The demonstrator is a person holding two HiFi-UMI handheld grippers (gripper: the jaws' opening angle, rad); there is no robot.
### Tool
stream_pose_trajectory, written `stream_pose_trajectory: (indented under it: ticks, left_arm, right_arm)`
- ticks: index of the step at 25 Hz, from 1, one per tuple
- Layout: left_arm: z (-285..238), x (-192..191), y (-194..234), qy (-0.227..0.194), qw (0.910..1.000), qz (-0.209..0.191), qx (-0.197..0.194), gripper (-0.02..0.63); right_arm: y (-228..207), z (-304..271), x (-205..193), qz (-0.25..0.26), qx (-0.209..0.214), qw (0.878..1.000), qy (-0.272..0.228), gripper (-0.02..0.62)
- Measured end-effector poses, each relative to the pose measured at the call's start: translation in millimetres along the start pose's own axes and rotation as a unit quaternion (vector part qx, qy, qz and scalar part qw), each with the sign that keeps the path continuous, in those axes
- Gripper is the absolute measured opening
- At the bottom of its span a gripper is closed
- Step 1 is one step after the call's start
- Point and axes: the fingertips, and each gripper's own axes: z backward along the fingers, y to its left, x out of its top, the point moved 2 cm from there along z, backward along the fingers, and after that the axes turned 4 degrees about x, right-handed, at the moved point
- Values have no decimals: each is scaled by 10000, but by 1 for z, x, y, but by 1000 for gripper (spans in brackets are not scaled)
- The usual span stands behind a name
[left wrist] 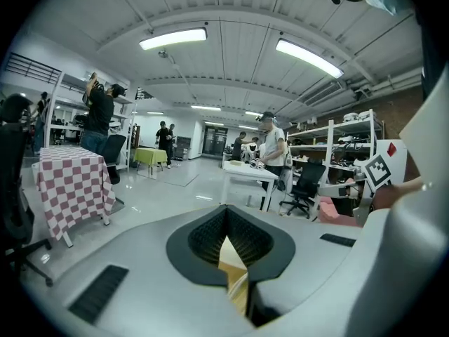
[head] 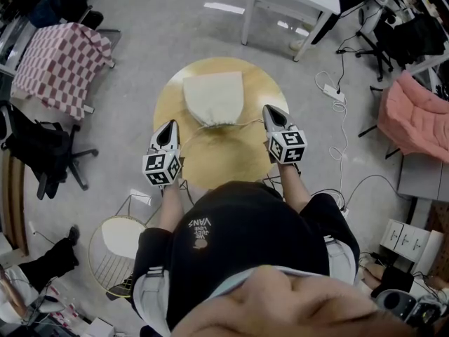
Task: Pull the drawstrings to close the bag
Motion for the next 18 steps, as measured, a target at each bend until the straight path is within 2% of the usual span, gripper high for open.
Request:
stream_pose_trajectory:
  ticks: [10, 18]
  left_arm:
    - [6, 33, -25, -336, 9989, -111, -297, 11]
    - [13, 48, -39, -495, 9976, -238, -429, 11]
  right_arm:
    - [34, 11, 42, 207, 435, 9981, -391, -2]
    - [56, 11, 49, 312, 730, 9962, -367, -3]
